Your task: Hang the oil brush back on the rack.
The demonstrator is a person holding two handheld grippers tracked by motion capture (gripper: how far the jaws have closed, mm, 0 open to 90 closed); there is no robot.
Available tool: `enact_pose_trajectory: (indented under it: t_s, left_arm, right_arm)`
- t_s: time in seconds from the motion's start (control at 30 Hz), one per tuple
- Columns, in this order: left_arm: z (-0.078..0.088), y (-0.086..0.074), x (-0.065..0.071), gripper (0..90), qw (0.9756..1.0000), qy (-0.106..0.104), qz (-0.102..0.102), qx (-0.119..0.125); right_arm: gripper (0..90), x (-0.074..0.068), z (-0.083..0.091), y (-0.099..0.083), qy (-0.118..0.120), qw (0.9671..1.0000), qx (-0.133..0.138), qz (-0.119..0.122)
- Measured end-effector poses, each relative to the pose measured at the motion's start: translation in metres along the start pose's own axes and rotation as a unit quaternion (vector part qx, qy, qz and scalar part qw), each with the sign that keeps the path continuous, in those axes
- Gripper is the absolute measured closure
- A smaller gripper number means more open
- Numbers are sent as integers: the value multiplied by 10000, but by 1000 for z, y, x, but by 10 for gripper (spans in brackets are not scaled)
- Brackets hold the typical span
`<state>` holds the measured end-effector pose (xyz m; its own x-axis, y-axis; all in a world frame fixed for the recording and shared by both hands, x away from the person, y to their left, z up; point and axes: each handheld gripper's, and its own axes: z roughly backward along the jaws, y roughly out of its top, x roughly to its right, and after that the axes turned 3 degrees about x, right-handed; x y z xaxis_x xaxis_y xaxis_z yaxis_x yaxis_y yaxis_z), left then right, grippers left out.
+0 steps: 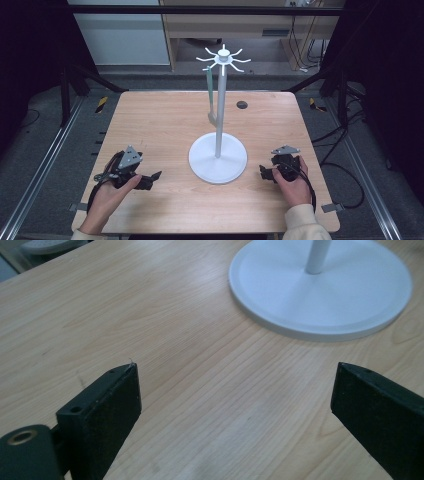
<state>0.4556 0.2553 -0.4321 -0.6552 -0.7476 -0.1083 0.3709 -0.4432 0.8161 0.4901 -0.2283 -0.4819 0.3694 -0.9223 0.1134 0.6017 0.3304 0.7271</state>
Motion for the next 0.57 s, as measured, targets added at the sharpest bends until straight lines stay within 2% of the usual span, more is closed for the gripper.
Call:
enact_pose_trajectory:
  t_s: [0.1, 0.2, 0.33, 0.4, 0.57]
  left_arm:
    - [-2, -9, -9, 56, 9999, 82, 135, -12]
    - [-5, -19, -16, 56, 9996, 179, 185, -95]
    - [-8, -29, -22, 57, 9992, 203, 305, -160]
    - [-9, -34, -24, 57, 9989, 296, 286, -236]
    - [-12, -43, -22, 57, 9986, 316, 287, -303]
  right_arm:
    - [87, 0, 1, 0, 42, 10000, 42, 28]
    - [87, 0, 1, 0, 45, 10000, 44, 30]
    - [88, 0, 0, 0, 42, 10000, 37, 42]
    - [88, 0, 0, 0, 40, 10000, 38, 49]
    - [89, 1, 1, 0, 34, 10000, 46, 51]
